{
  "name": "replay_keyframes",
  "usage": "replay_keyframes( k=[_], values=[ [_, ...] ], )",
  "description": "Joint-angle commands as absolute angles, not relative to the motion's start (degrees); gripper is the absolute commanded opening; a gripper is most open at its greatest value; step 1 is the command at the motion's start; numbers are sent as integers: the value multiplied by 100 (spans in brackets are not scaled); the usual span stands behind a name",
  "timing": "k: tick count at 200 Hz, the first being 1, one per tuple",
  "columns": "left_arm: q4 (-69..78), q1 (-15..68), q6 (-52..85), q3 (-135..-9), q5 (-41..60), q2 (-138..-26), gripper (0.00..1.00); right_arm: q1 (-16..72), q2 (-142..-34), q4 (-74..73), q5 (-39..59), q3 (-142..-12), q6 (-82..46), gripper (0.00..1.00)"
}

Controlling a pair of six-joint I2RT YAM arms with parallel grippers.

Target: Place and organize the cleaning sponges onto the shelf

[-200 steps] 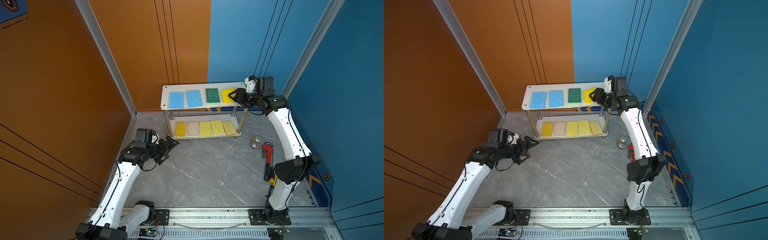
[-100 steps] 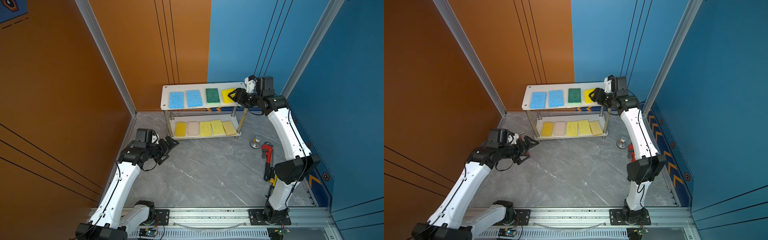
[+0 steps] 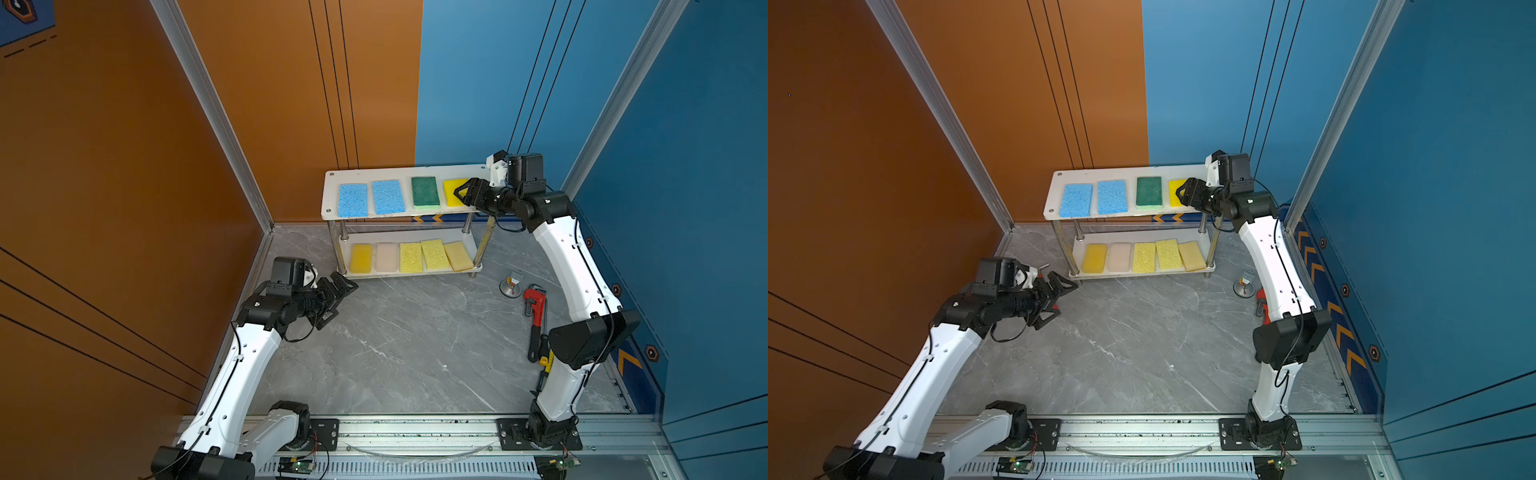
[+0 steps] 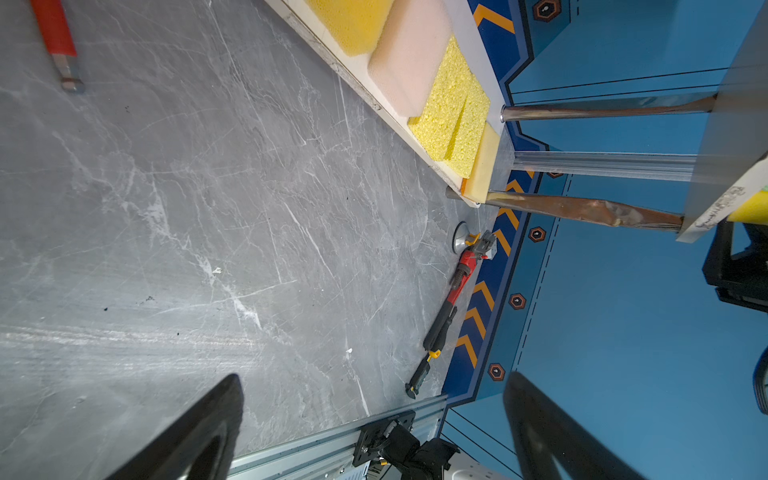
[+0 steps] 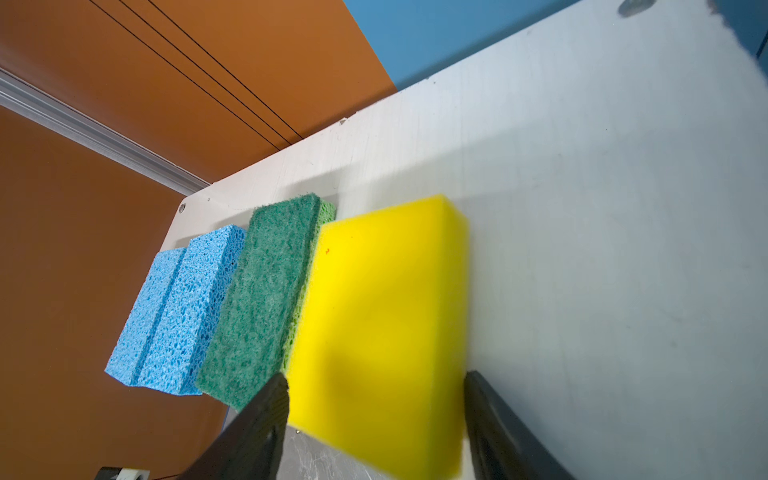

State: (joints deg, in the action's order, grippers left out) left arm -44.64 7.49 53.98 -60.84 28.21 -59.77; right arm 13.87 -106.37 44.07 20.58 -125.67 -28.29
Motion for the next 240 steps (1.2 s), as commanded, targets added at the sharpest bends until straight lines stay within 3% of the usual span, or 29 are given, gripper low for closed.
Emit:
replay_keyframes(
  k=[1, 86, 165, 240],
  values=[
    [-4572, 702, 5256, -6082, 2929, -6021, 98, 1478, -10479, 4627, 1823, -12626, -2555, 69],
    [-4574, 690, 5233, -6108, 2916, -6062, 98, 1506, -10396, 4824, 1235, -12830, -2224, 75],
    [-4578, 699, 5237, -6192, 2904, -6039, 98, 1484, -10170, 4825, 1470, -13263, -2452, 79],
    [-4576, 677, 5211, -6335, 2763, -5876, 98, 2146, -10140, 4953, 2484, -13753, -3222, 67]
  ],
)
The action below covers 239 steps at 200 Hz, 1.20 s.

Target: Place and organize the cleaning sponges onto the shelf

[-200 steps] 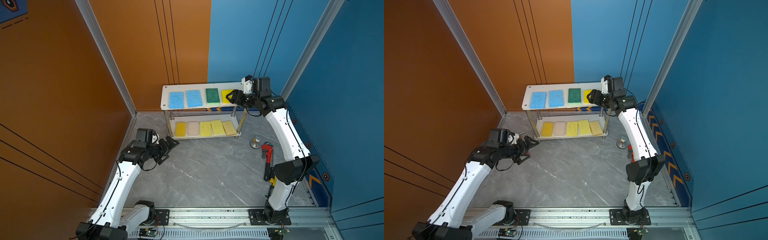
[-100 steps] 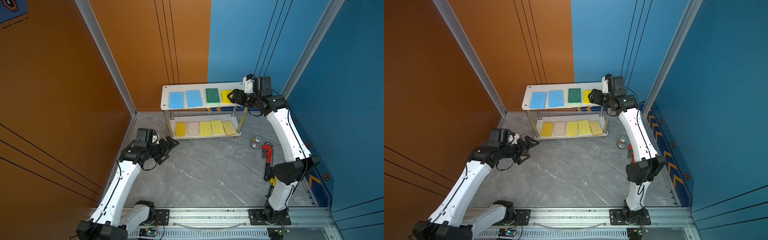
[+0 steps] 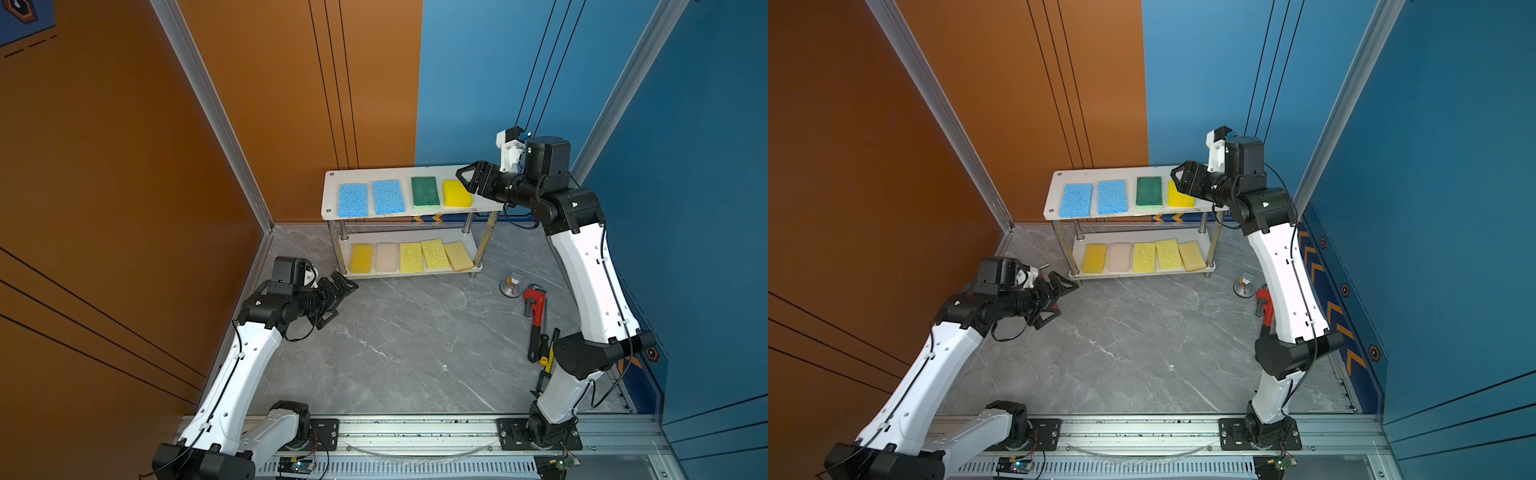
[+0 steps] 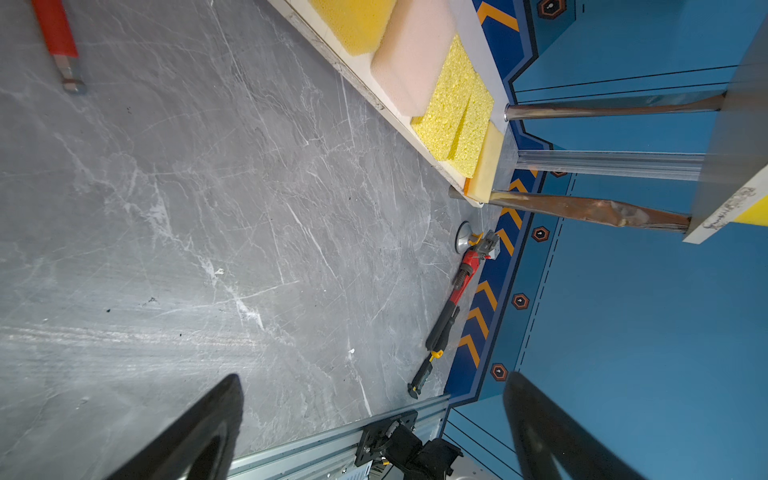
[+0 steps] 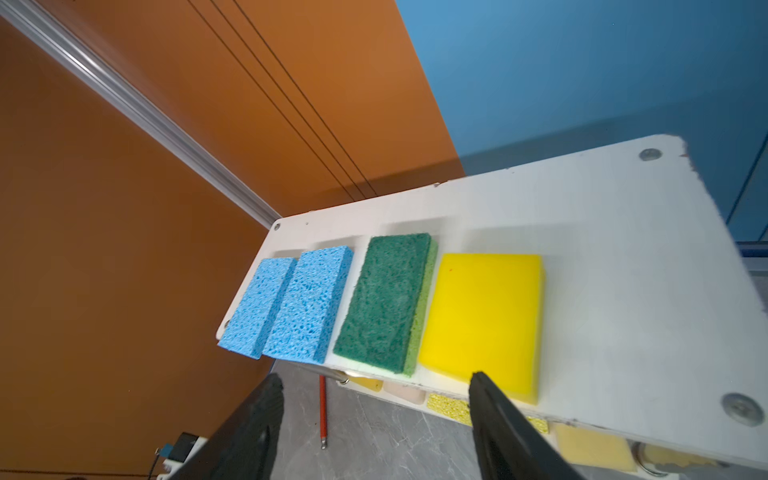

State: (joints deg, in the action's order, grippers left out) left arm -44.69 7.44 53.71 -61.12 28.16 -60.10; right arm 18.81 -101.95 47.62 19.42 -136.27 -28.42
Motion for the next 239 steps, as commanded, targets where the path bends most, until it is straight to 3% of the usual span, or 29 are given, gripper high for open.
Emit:
replay_keyframes(
  k=[1, 31, 49, 66, 174, 239],
  values=[
    [-4578, 677, 5211, -6336, 2761, -5873, 98, 2158, -10150, 4955, 2503, -13758, -3228, 67],
    [-4573, 664, 5098, -6491, 2713, -5843, 98, 2600, -10253, 4970, 2645, -13848, -3236, 55],
    [-4573, 668, 5073, -6560, 2710, -5827, 98, 2784, -10314, 4970, 2645, -13832, -3252, 40],
    [-4577, 659, 5050, -6596, 2692, -5793, 98, 2928, -10386, 4995, 2644, -13827, -3252, 33],
    [-4683, 401, 4957, -6677, 2588, -5289, 98, 4410, -11617, 5070, 2231, -14313, -3234, 31],
    [-5144, 30, 4733, -6770, 2832, -5043, 98, 4663, -12328, 5023, 1381, -14686, -3028, 30]
  ],
)
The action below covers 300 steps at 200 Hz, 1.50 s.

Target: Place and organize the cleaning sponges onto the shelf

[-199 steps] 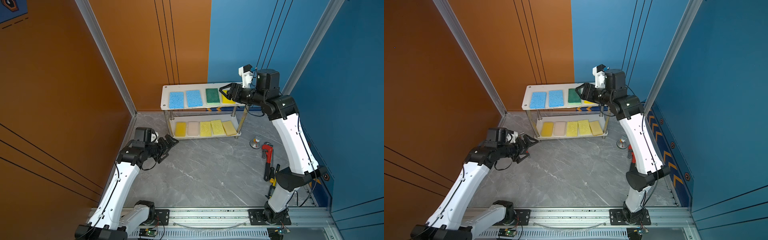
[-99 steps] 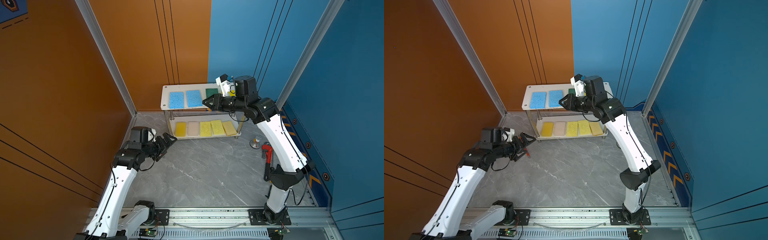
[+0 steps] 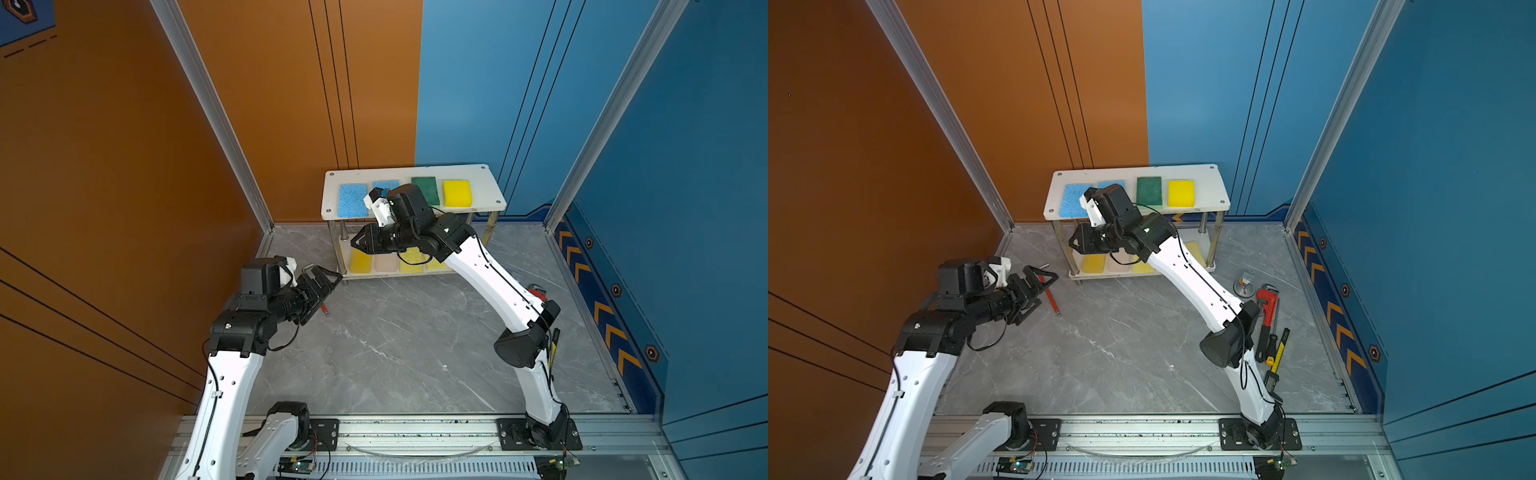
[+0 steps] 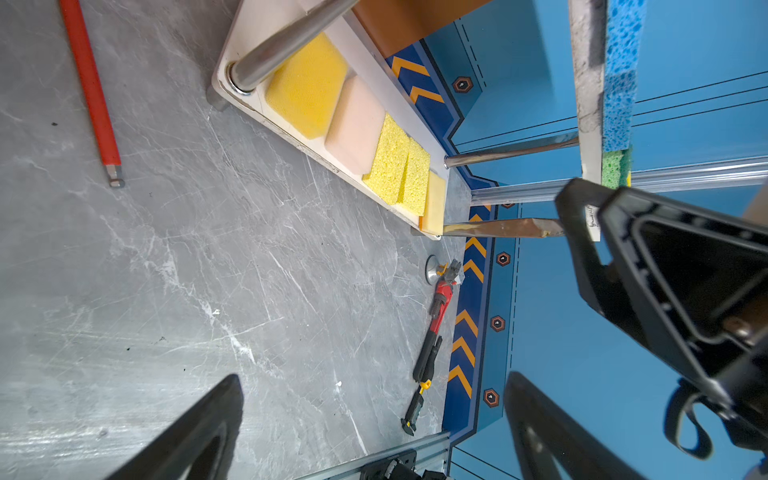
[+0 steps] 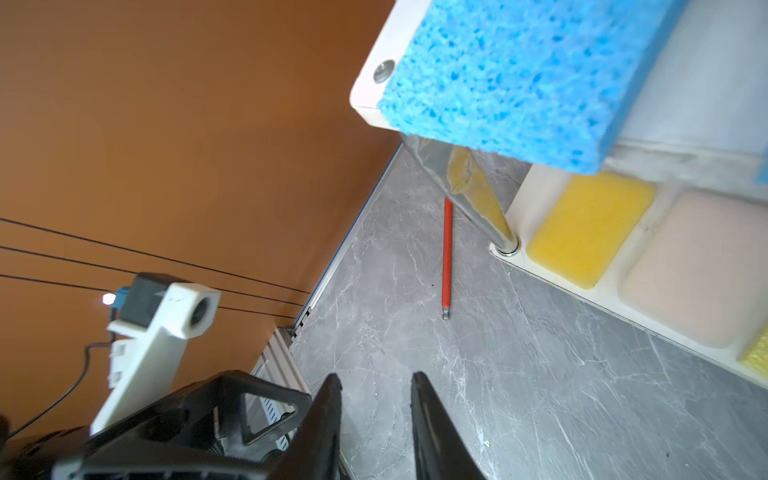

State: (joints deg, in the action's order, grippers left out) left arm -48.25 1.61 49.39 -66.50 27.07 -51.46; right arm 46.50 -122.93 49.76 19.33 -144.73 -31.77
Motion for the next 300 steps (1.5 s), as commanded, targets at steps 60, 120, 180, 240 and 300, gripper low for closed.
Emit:
replay_keyframes(
  k=[60, 120, 180, 240, 300],
  values=[
    [-5187, -118, 4707, -6774, 2941, -5021, 98, 4624, -12533, 4592, 1126, -14695, -3013, 17],
    [-5189, -149, 4676, -6825, 2910, -5072, 98, 4437, -12570, 4228, 1169, -14727, -3111, 9],
    [-5186, -177, 4675, -6816, 2911, -5114, 98, 4340, -12630, 3865, 1267, -14723, -3243, 7],
    [-5189, -193, 4670, -6791, 2918, -5136, 98, 4258, -12747, 3701, 1279, -14757, -3330, 6],
    [-5194, -198, 4663, -6759, 2936, -5140, 98, 4231, -12884, 3612, 1257, -14905, -3398, 6]
  ],
)
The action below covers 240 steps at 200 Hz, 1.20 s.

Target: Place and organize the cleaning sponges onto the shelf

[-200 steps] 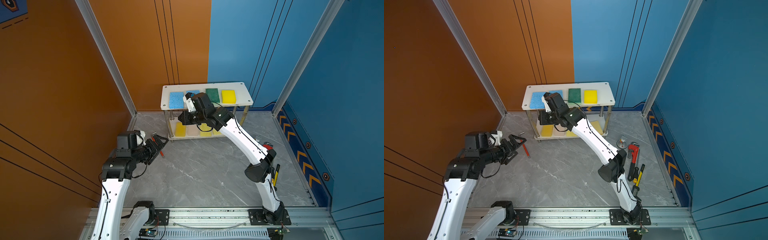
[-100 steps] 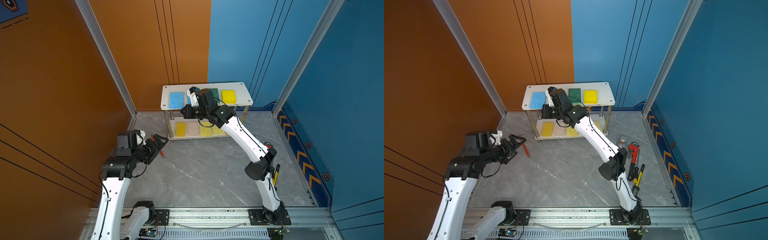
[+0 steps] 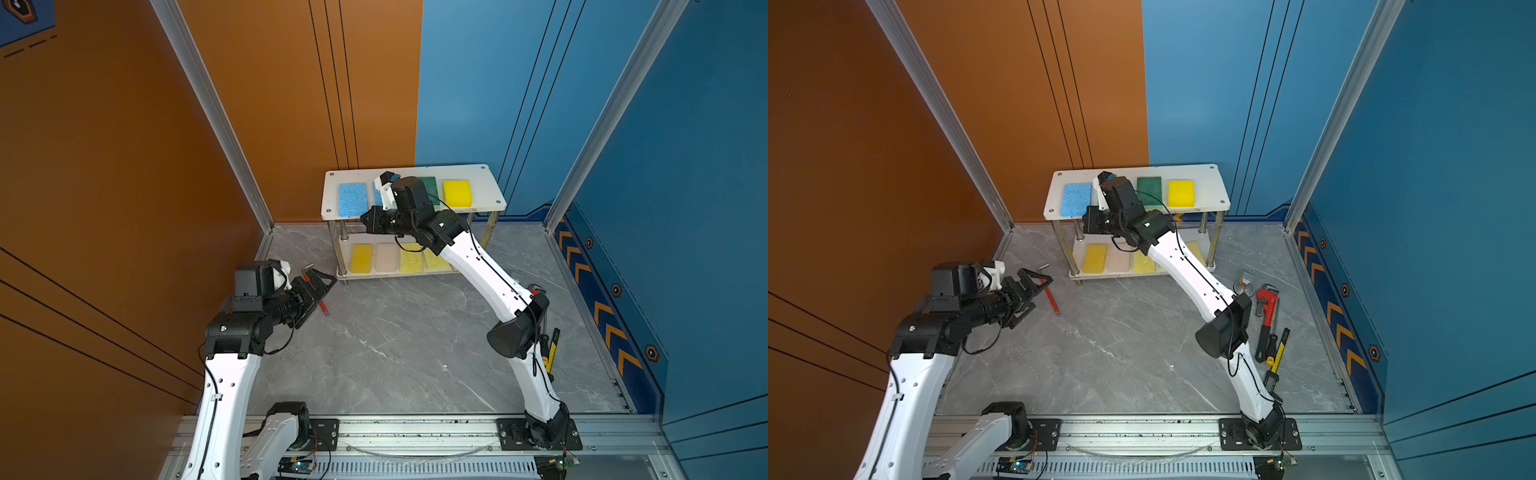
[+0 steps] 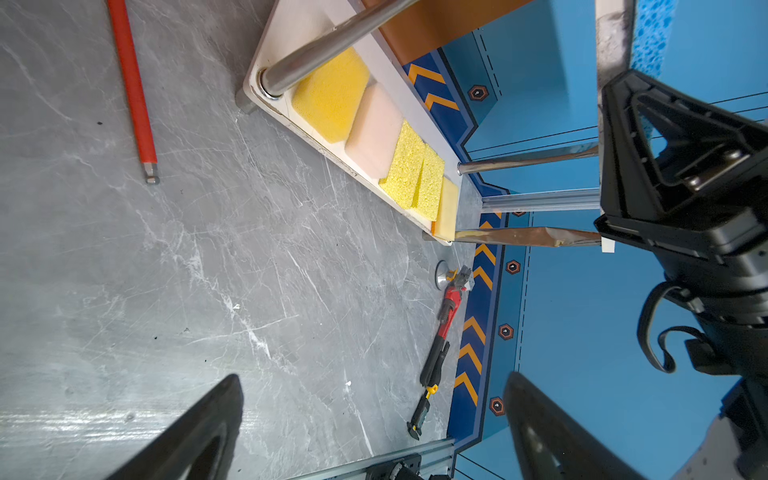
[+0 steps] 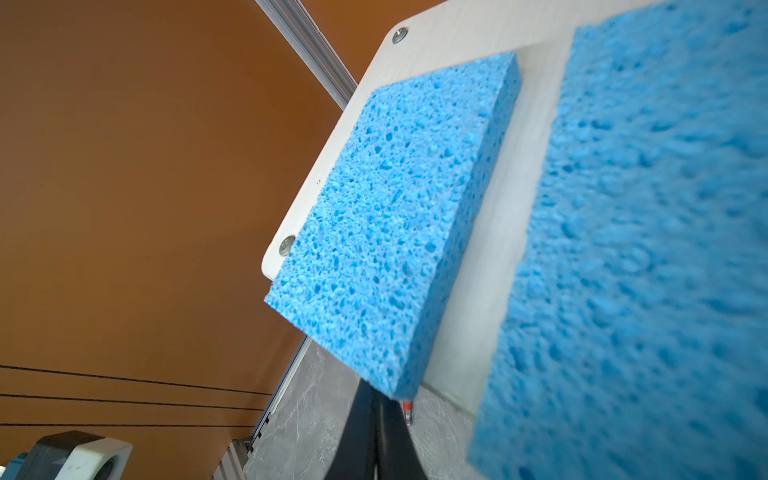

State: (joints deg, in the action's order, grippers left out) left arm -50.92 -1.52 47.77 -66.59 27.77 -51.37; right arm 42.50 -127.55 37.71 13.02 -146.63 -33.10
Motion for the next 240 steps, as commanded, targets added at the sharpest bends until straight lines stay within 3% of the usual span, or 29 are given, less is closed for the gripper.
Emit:
replay_keyframes(
  k=[1, 154, 185, 240],
  values=[
    [-5190, -196, 4660, -6759, 2940, -5141, 98, 4229, -12893, 3612, 1257, -14910, -3400, 6],
    [-5193, -201, 4653, -6777, 2902, -5096, 98, 4327, -12688, 3690, 1722, -14899, -3454, 7],
    [-5188, -200, 4668, -6810, 2875, -5072, 98, 4362, -12470, 3740, 2346, -14896, -3388, 19],
    [-5178, -202, 4658, -6925, 2822, -5080, 98, 4243, -11669, 4034, 2353, -14678, -3154, 42]
  ],
)
